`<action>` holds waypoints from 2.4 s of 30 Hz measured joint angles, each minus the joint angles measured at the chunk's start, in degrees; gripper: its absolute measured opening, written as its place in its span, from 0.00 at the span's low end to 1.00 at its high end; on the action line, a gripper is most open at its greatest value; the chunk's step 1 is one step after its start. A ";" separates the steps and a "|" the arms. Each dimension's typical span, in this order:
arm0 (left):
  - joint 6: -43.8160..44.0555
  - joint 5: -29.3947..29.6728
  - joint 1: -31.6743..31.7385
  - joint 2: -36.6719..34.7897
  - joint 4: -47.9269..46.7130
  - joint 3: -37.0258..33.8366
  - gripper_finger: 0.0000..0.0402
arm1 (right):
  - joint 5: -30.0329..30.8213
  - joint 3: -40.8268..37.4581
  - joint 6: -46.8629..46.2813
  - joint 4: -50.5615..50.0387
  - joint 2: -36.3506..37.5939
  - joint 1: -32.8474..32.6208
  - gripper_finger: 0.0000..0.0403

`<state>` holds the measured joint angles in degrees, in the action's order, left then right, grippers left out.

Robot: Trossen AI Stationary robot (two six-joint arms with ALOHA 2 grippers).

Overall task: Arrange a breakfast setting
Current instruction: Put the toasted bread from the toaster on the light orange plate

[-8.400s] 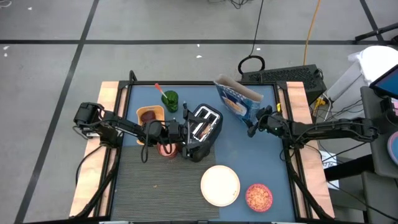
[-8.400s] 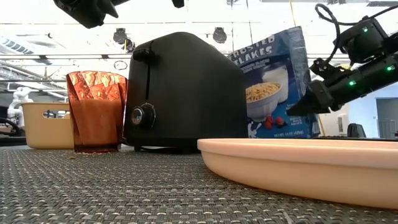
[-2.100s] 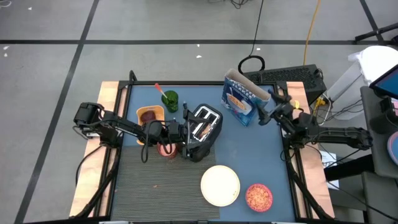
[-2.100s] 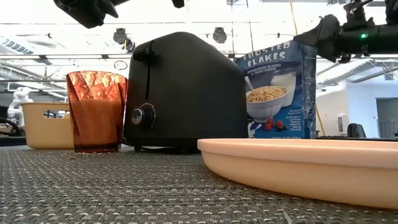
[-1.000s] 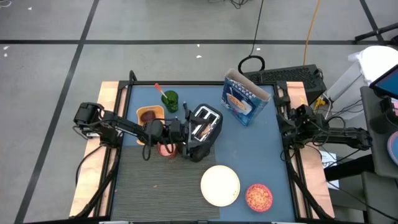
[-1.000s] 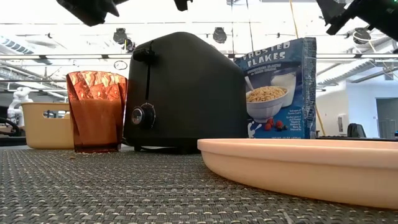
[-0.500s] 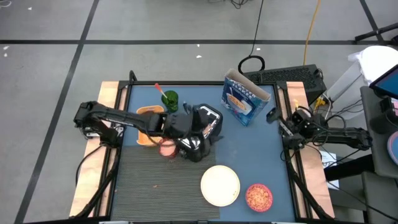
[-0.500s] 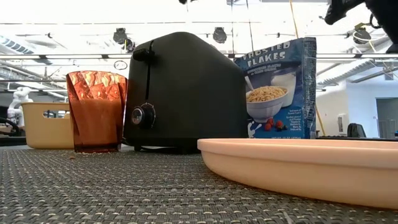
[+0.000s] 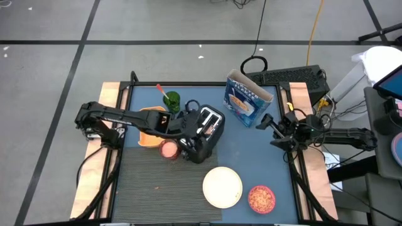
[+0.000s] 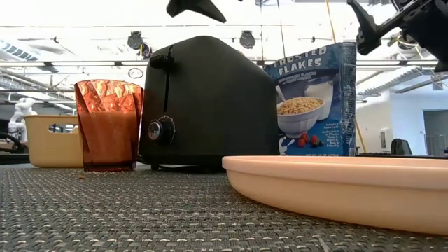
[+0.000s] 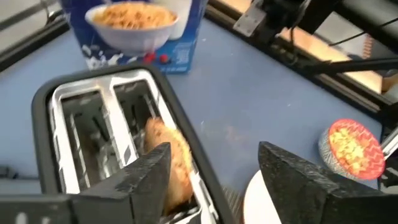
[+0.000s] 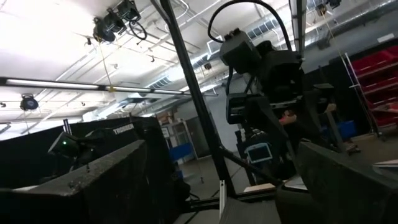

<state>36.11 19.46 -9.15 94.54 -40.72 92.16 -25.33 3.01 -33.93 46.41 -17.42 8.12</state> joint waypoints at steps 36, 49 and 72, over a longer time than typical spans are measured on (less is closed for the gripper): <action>3.49 2.93 -1.10 8.63 -5.47 -0.06 0.58 | -0.38 -0.15 0.09 0.00 -2.11 0.00 0.99; 6.17 3.80 -1.09 8.68 -5.67 -0.06 0.58 | -0.37 -0.17 0.09 0.00 -2.11 0.00 0.99; 12.90 4.76 -0.99 8.70 -5.84 -0.06 0.36 | -0.38 -0.20 0.11 0.00 -2.11 0.00 0.99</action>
<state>49.01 24.22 -10.14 103.24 -46.56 92.09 -25.71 2.81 -33.82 46.41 -19.53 8.12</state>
